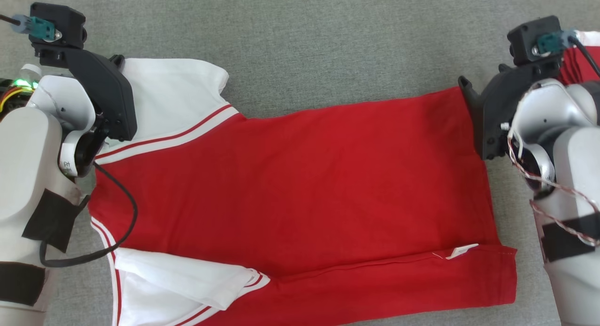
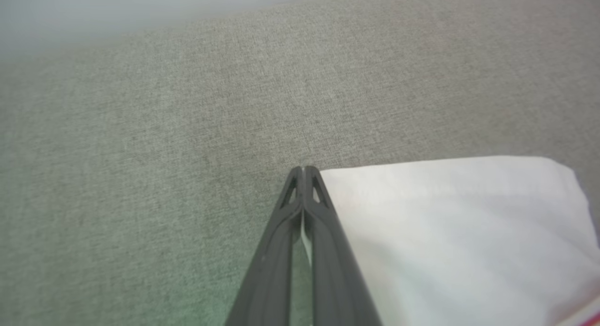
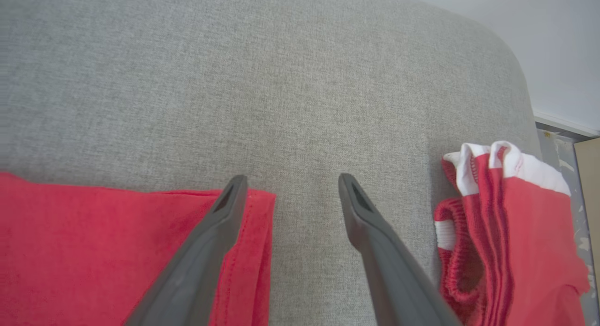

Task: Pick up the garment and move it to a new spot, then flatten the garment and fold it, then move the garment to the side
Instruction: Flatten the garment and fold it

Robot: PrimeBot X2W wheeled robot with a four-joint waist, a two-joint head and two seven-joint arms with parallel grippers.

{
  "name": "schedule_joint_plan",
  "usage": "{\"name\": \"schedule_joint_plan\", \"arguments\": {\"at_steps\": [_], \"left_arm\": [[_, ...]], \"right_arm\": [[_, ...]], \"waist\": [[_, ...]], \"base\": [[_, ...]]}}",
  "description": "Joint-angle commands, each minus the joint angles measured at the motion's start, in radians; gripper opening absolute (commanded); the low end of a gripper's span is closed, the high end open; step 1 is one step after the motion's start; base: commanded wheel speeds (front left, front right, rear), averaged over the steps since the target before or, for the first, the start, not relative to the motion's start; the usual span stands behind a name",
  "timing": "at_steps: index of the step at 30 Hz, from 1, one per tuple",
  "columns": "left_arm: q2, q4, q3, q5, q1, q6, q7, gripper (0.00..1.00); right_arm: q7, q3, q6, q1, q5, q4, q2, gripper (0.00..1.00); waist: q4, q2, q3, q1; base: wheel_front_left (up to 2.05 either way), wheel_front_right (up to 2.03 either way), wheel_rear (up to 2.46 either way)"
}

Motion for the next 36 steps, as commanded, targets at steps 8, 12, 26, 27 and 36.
{"name": "schedule_joint_plan", "arguments": {"at_steps": [8,12,26,27,36], "left_arm": [[0.013,-0.013,0.006,-0.016,0.015,0.001,-0.014,0.0],[0.017,-0.023,0.003,-0.014,0.004,0.008,-0.009,0.0],[0.001,-0.029,-0.017,-0.025,-0.013,0.007,-0.014,0.0],[0.002,-0.028,-0.017,-0.025,-0.012,0.006,-0.016,0.0],[0.003,-0.03,-0.017,-0.034,-0.003,0.005,-0.045,0.0]], "right_arm": [[-0.003,-0.051,0.0,0.118,-0.003,-0.095,-0.001,1.0],[-0.036,-0.051,0.0,0.115,0.007,-0.086,0.012,1.0],[0.024,0.054,0.0,0.001,0.028,0.077,-0.032,0.65],[0.036,0.06,0.0,0.001,0.033,0.082,-0.039,0.51],[0.056,0.062,0.0,0.029,0.057,0.07,-0.068,0.0]], "waist": [[-0.001,0.0,0.009,-0.0001],[-0.002,0.0,0.018,-0.0001],[0.028,0.0,0.047,-0.0001],[0.029,0.0,0.048,-0.0001],[0.03,0.0,0.036,-0.0001]], "base": [[0.0,0.0,0.0],[0.0,0.0,0.0],[0.0,0.0,0.0],[0.0,0.0,0.0],[0.0,0.0,0.0]]}}
